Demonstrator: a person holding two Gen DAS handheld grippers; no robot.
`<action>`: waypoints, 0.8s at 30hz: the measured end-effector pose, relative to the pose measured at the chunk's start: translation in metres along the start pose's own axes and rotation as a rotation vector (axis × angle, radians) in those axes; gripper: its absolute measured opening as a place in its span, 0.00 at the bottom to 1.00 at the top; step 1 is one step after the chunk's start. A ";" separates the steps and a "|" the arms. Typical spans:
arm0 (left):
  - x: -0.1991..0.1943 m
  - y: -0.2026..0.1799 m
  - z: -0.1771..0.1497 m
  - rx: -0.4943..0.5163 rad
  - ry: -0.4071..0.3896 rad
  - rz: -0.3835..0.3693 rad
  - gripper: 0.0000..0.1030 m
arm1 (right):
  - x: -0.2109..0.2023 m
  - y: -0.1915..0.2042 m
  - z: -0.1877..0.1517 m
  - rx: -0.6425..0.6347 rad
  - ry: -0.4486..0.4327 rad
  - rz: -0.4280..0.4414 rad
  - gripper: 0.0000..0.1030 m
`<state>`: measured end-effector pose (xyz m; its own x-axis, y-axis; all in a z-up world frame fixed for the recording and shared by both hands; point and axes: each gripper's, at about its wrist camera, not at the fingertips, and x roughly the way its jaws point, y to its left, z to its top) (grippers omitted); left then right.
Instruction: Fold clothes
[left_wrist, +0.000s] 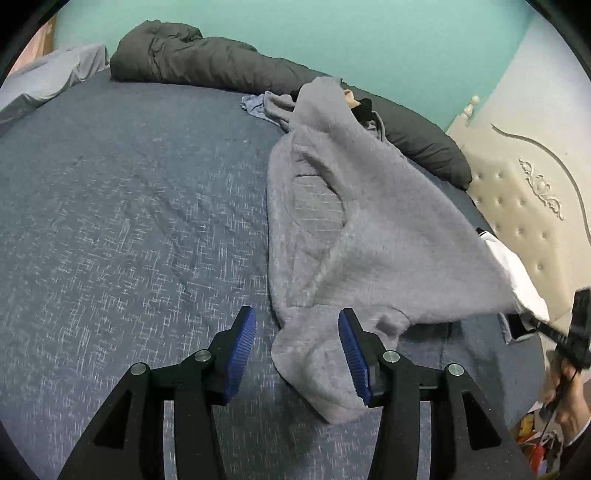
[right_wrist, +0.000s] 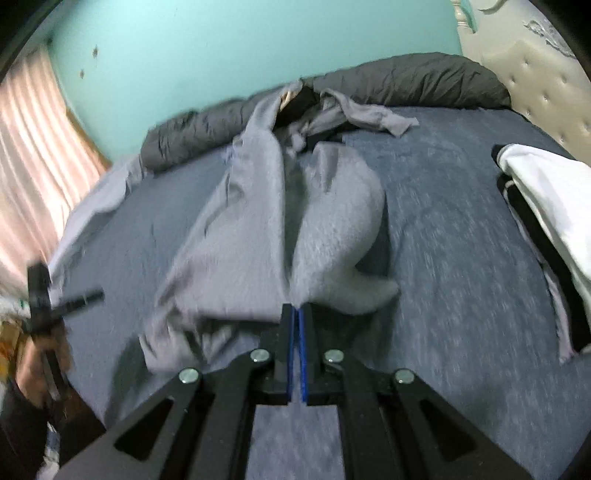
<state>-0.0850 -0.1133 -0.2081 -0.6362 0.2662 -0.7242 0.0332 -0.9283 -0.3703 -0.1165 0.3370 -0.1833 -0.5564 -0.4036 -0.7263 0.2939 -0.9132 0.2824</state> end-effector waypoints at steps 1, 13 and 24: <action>-0.001 0.000 -0.001 -0.001 0.003 0.004 0.49 | -0.002 -0.002 -0.008 -0.012 0.018 -0.015 0.00; 0.021 0.000 -0.006 -0.016 0.033 0.030 0.50 | 0.027 -0.015 0.014 0.064 0.046 0.009 0.09; 0.067 0.006 -0.014 -0.037 0.033 0.004 0.50 | 0.134 0.010 0.087 0.051 0.114 0.016 0.50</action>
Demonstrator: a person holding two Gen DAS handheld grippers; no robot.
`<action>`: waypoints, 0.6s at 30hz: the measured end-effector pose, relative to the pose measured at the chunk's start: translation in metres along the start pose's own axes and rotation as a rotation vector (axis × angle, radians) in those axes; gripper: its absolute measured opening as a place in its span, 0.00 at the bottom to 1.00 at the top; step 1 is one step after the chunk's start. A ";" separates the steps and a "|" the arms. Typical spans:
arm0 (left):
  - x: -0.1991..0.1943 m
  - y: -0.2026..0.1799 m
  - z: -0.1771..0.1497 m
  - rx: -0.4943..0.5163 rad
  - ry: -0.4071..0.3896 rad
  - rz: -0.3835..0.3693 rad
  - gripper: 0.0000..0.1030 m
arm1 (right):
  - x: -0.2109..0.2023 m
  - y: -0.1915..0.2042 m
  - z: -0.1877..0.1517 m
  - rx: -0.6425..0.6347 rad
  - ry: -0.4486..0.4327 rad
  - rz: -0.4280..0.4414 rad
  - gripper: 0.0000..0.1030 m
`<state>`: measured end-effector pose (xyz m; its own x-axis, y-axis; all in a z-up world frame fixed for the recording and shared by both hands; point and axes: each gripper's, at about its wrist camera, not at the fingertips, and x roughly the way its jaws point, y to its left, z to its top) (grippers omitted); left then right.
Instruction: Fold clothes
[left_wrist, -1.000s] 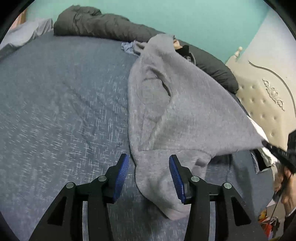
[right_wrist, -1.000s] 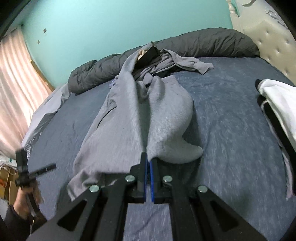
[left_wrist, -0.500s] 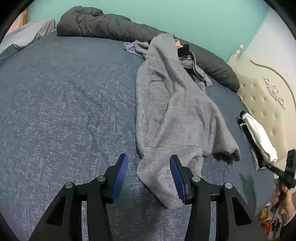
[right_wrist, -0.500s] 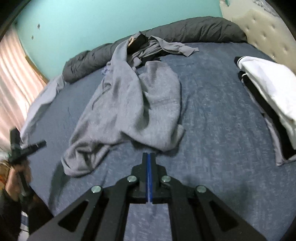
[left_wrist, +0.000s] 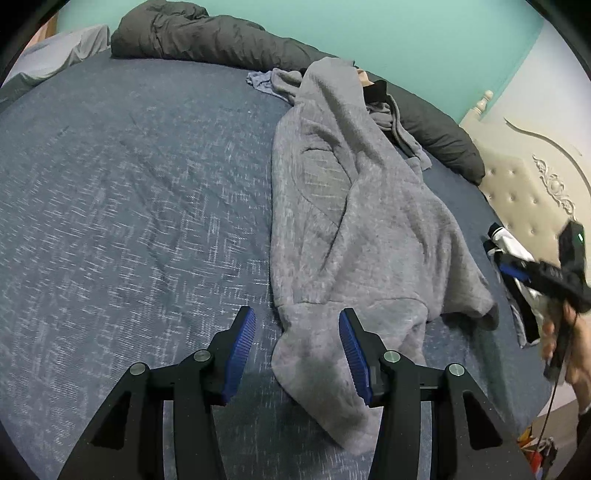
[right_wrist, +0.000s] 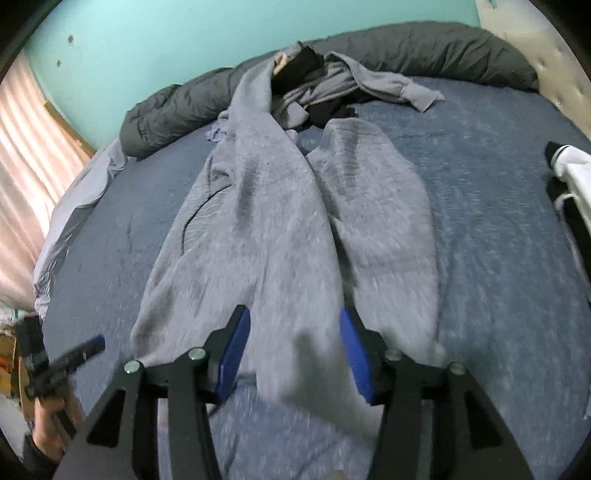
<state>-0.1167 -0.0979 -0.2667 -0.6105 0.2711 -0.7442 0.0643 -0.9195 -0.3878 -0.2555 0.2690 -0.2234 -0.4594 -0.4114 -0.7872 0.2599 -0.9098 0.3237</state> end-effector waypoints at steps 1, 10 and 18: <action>0.004 0.001 -0.002 -0.004 -0.003 -0.004 0.50 | 0.008 -0.001 0.006 0.008 0.003 -0.003 0.50; 0.024 0.018 -0.020 -0.046 0.022 -0.024 0.50 | 0.078 -0.005 0.043 0.011 0.050 -0.003 0.53; 0.024 0.023 -0.017 -0.044 0.008 -0.006 0.50 | 0.093 0.010 0.035 -0.092 0.074 -0.068 0.02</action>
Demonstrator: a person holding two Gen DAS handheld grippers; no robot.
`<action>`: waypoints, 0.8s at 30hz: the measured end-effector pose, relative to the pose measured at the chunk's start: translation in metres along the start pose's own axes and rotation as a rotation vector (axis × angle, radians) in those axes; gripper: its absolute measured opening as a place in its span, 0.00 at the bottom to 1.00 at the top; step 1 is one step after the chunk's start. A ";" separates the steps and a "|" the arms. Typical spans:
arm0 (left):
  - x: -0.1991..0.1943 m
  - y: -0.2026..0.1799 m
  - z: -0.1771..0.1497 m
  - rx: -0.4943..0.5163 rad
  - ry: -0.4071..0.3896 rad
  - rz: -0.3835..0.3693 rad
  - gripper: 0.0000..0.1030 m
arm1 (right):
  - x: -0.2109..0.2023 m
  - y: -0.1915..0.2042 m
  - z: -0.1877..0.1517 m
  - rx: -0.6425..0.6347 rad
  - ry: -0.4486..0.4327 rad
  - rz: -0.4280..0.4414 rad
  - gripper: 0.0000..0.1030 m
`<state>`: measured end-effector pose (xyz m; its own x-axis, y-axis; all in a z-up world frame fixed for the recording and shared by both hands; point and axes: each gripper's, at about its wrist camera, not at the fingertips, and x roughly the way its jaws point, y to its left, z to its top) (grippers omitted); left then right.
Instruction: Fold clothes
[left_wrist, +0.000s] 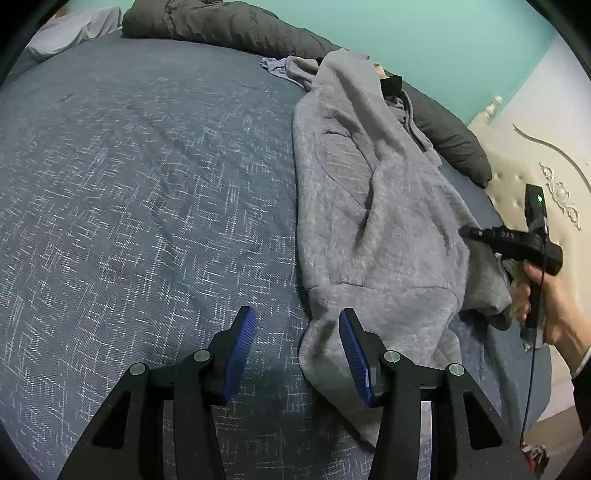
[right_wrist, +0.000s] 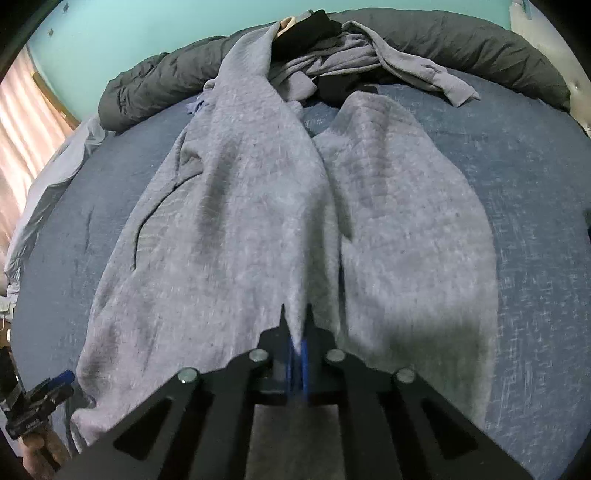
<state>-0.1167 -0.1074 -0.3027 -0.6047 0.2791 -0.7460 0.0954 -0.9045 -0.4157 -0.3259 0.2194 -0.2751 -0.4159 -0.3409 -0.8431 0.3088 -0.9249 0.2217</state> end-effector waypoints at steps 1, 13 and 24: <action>-0.001 -0.002 -0.001 0.006 -0.003 0.004 0.50 | -0.004 0.001 -0.004 -0.014 0.002 -0.004 0.02; -0.049 -0.039 -0.009 0.078 -0.050 0.031 0.50 | -0.108 0.008 -0.073 -0.078 -0.044 0.059 0.02; -0.092 -0.065 -0.007 0.128 -0.086 0.033 0.50 | -0.145 0.039 -0.167 -0.273 0.114 0.091 0.02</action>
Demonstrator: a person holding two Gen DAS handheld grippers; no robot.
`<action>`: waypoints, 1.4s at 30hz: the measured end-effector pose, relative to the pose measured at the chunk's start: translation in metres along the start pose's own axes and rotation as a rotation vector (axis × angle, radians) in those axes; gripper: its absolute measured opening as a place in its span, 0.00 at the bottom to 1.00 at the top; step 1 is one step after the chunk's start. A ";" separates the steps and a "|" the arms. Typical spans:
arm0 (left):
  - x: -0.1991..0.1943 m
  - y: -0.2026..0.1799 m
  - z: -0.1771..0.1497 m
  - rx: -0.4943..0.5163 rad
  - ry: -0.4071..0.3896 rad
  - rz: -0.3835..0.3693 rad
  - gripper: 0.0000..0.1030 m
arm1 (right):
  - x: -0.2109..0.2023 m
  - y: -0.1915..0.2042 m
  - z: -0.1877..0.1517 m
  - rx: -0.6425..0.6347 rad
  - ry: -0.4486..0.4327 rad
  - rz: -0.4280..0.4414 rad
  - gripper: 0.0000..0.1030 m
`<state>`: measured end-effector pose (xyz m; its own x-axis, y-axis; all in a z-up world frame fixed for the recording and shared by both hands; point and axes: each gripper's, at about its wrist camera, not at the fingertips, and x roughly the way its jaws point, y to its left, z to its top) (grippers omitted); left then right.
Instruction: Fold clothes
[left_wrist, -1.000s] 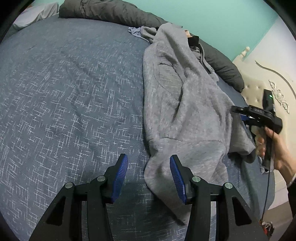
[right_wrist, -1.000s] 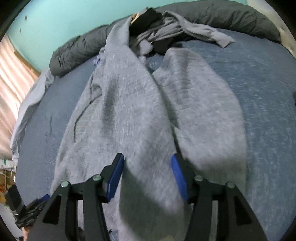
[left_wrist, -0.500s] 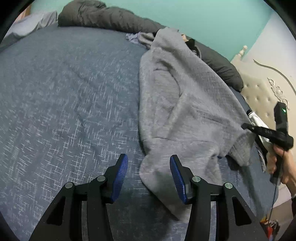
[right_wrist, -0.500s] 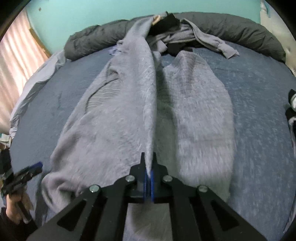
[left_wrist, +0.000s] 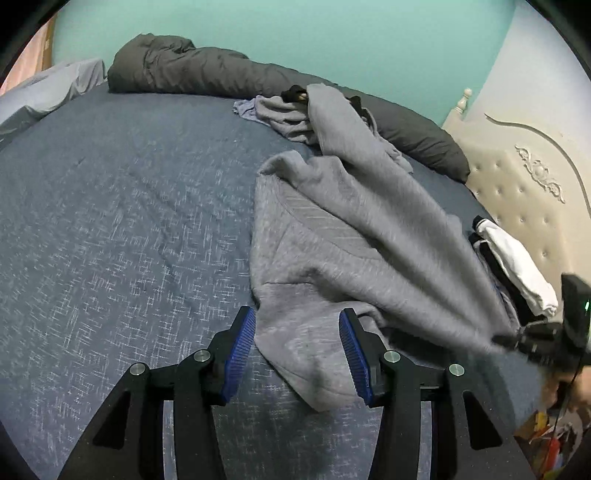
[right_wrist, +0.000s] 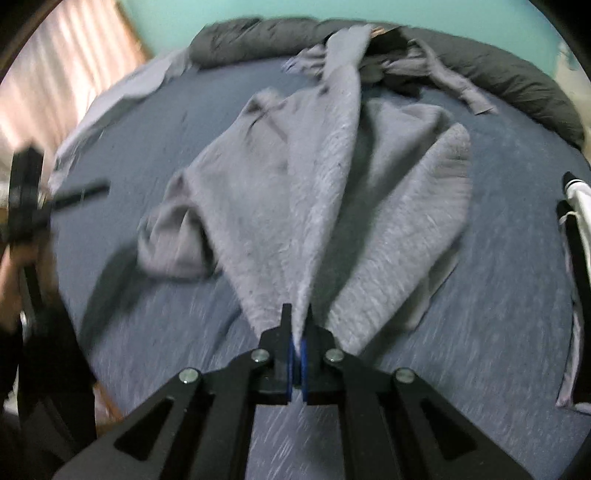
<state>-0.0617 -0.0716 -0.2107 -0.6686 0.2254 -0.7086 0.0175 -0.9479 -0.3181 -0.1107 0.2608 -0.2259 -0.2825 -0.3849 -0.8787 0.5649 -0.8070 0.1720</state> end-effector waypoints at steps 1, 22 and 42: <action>-0.001 -0.002 0.001 0.006 0.001 -0.001 0.50 | 0.004 0.001 -0.004 0.005 0.029 0.029 0.02; 0.064 0.028 0.005 -0.052 0.058 -0.001 0.50 | 0.037 -0.041 0.153 0.176 -0.091 -0.018 0.43; 0.111 0.044 -0.001 -0.110 0.084 -0.022 0.50 | 0.088 -0.092 0.196 0.241 -0.170 -0.079 0.02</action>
<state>-0.1349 -0.0881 -0.3041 -0.6053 0.2683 -0.7494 0.0877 -0.9133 -0.3978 -0.3395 0.2135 -0.2323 -0.4553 -0.3695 -0.8100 0.3411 -0.9128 0.2247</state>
